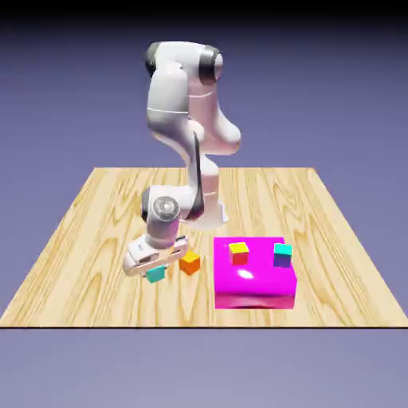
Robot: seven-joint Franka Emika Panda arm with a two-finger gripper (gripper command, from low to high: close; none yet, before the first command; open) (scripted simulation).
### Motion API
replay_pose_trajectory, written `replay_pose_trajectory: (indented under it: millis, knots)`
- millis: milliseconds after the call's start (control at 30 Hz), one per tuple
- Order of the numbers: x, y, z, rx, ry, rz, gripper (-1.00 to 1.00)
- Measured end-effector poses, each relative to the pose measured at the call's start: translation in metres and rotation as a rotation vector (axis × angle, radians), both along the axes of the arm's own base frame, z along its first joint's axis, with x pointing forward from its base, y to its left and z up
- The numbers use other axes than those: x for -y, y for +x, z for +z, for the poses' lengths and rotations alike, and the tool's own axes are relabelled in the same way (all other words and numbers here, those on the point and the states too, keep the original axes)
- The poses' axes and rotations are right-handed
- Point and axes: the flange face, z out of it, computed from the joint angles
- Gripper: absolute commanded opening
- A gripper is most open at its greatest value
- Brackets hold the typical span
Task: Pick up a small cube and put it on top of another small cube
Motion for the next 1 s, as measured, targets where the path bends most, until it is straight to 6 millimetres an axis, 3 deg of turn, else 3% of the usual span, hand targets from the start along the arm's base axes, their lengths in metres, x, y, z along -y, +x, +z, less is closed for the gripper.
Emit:
replay_pose_trajectory:
  millis: [167, 233, 400, 600, 633, 867, 900, 1000]
  knots:
    - [-0.007, 0.011, 0.050, 0.000, 0.000, 0.000, -1.00]
    - [-0.008, 0.012, 0.057, -0.001, -0.002, 0.000, -1.00]
    - [-0.081, -0.011, 0.086, 0.003, 0.002, 0.302, -1.00]
    - [-0.136, -0.055, 0.108, -0.001, -0.003, 0.606, -1.00]
    - [-0.136, -0.055, 0.108, -0.001, -0.003, 0.606, -1.00]
    - [-0.122, -0.059, 0.049, -0.001, -0.010, 0.608, -1.00]
    - [-0.121, -0.061, 0.041, 0.000, -0.004, 0.611, 1.00]
    - [-0.118, -0.059, 0.050, 0.000, -0.010, 0.595, 1.00]
